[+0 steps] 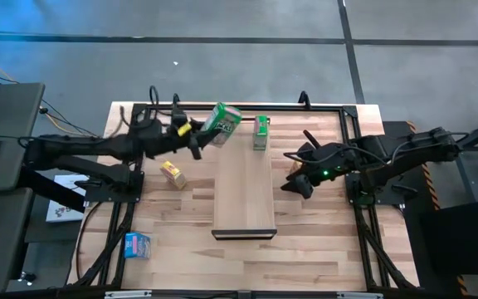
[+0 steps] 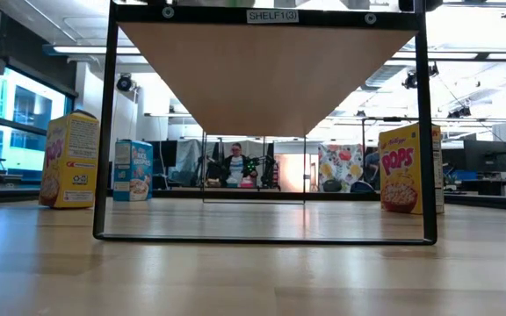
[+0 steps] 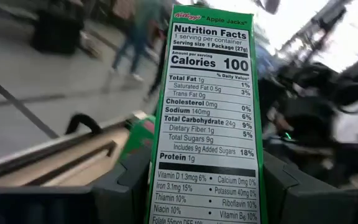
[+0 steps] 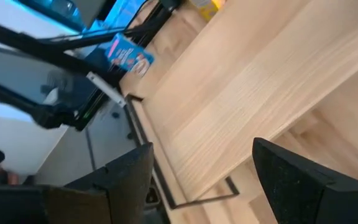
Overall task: Stack cereal on shelf
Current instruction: Put the green cereal box on the shelf
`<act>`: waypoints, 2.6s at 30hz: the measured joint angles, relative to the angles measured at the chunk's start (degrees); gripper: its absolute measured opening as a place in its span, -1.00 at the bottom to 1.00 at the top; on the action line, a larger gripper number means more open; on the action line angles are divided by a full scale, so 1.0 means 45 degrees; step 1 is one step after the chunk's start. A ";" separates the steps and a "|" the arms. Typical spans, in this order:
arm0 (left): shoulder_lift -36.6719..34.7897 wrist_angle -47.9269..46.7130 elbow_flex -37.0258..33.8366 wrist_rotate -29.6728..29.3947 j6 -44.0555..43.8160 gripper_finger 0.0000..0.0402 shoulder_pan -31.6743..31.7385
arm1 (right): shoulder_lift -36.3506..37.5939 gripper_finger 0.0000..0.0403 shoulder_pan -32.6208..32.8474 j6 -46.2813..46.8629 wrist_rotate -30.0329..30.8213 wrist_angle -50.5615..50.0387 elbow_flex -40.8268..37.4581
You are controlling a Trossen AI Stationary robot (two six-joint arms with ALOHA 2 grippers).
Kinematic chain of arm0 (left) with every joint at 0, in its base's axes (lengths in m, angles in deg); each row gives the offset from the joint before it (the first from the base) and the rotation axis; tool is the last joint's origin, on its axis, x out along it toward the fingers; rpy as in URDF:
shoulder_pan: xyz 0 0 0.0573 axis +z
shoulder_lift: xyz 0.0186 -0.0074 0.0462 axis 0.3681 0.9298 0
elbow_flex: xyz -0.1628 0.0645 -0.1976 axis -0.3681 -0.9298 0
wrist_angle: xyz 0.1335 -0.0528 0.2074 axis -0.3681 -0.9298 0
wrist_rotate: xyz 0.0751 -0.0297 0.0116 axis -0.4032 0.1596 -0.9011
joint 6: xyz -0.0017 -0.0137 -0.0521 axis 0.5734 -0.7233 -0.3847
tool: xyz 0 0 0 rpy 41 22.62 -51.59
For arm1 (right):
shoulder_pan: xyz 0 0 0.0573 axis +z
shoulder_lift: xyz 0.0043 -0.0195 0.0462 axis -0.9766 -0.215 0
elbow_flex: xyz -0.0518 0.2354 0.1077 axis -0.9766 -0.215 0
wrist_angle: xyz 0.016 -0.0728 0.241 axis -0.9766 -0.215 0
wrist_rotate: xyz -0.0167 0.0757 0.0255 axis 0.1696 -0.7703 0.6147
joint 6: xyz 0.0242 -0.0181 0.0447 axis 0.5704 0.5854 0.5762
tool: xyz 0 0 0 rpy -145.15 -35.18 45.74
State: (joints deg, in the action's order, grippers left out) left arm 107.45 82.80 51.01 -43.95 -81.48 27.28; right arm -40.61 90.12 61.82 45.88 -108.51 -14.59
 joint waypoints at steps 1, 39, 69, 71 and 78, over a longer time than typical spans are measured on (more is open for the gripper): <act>0.0202 0.0781 -0.0378 -0.0415 0.0032 -0.16 -0.0102 | -0.0002 0.35 0.0000 0.0002 0.0067 -0.0005 0.0000; 0.2663 1.0799 -0.2975 0.0206 0.0359 -0.16 -0.2307 | -0.4568 0.35 -0.2443 -0.4341 0.0681 0.2150 0.5012; 0.2663 1.0702 -0.2970 0.0323 0.0615 -0.11 -0.2601 | -0.5268 -0.56 -0.2535 -0.5255 0.1124 0.4227 0.5360; 0.2663 1.0454 -0.2970 0.0683 0.0784 -0.10 -0.2539 | -0.5268 -0.55 -0.2581 -0.5384 0.0888 0.4130 0.5353; 0.2663 0.9244 -0.2970 0.2773 0.0136 -0.03 -0.1954 | -0.5238 -0.54 -0.2846 -0.5321 0.0057 0.3150 0.5343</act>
State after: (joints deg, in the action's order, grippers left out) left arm 119.43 124.40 37.64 -31.47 -80.86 18.49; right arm -64.19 77.31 37.88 46.13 -94.34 9.45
